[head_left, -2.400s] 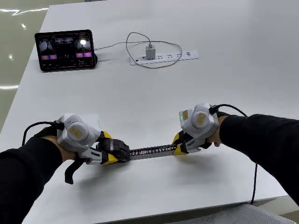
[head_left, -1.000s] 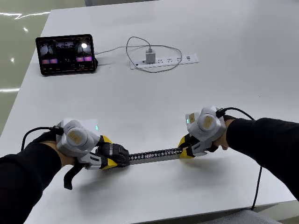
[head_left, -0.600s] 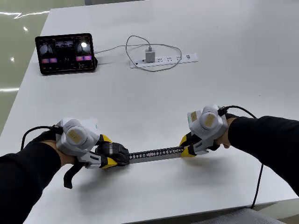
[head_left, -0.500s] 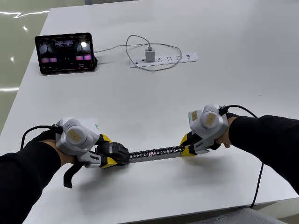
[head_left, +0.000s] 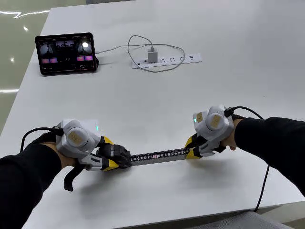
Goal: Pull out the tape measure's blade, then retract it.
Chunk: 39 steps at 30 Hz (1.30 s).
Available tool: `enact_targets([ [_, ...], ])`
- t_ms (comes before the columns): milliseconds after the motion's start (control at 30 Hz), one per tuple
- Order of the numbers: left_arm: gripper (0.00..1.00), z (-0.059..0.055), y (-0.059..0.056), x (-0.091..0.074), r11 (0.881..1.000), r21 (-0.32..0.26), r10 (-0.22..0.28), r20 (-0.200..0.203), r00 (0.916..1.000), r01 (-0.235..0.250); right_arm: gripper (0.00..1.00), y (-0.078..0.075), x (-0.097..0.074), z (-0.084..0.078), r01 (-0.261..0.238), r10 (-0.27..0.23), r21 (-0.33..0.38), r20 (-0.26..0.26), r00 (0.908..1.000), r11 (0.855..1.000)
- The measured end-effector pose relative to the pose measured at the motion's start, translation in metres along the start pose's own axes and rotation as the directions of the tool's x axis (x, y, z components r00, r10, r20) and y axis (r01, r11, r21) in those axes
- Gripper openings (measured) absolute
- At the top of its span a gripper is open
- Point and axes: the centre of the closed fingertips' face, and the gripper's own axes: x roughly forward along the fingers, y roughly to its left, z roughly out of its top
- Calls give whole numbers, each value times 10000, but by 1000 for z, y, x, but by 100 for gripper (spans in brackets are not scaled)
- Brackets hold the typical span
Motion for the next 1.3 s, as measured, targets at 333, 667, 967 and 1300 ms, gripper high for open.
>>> enact_targets([
  [333, 30, 0, 0, 0, 10000, -33, 19, 27, 10000, -19, 10, -1, -3, -4, 25, -24, 94, -53, 10000, 10000],
  [667, 30, 0, 0, 1, 10000, -45, 20, 58, 10000, -20, 10, -2, -5, -9, 50, -48, 174, -111, 9999, 9998],
  [967, 30, 1, 0, 1, 10000, -61, 29, 90, 10000, -29, 10, -2, -8, -12, 84, -82, 193, -149, 9999, 9998],
  [1300, 30, 1, 0, 1, 10000, -63, 25, 96, 10000, -24, 10, -4, -10, -18, 99, -95, 192, -220, 9997, 9998],
])
